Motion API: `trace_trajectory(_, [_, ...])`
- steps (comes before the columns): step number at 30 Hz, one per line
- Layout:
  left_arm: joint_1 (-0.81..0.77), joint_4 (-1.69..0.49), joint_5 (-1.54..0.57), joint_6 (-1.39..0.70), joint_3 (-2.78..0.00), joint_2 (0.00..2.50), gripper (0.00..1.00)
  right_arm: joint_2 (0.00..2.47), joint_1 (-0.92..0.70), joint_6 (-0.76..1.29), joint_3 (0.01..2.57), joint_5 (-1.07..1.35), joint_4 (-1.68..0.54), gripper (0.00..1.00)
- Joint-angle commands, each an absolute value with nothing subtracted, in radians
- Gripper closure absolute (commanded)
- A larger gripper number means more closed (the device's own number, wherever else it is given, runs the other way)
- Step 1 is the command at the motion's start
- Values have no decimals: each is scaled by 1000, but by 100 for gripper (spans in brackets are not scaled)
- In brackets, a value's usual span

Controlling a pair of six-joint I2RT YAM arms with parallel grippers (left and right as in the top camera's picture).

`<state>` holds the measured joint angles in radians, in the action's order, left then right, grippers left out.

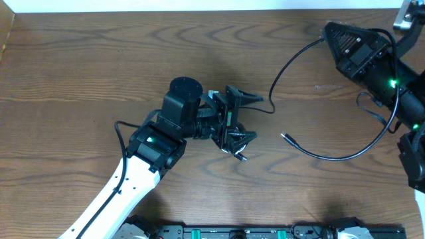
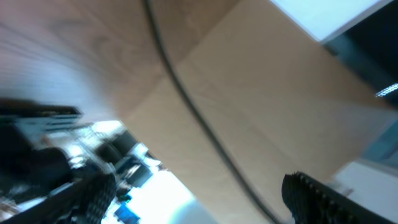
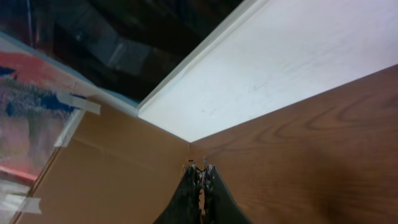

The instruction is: Untangle cables

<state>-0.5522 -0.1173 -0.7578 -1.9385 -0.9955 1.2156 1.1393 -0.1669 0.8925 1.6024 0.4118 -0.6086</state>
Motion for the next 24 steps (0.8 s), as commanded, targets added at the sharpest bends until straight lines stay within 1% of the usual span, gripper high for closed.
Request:
trace_trajectory(1, [-554, -62, -686, -2088, -1005, 1208, 11, 1143, -200, 902, 1623, 410, -603, 99])
trace_trajectory(3, [-554, -22, -684, -2088, -1005, 1208, 11, 1144, -216, 883, 1623, 409, -597, 99])
trace_trajectory(7, [-558, 43, -699, -2088, -1005, 1208, 24, 1151, -259, 874, 1623, 371, -593, 99])
trace_trajectory(8, [-559, 51, -699, -2088, -1005, 1208, 26, 1153, -270, 874, 1623, 354, -593, 99])
trace_trajectory(13, [-560, 51, -699, -2088, -1005, 1208, 27, 1162, -309, 871, 1623, 319, -582, 99])
trace_trajectory(17, [-560, 55, -698, -2088, -1005, 1208, 27, 1174, -343, 816, 1623, 300, -553, 99])
trace_trajectory(22, [-560, 98, -720, -2088, -1005, 1208, 27, 1205, -393, 765, 1623, 180, -530, 99])
trace_trajectory(24, [-560, 117, -725, -2088, -1005, 1208, 27, 1216, -402, 734, 1623, 167, -519, 99])
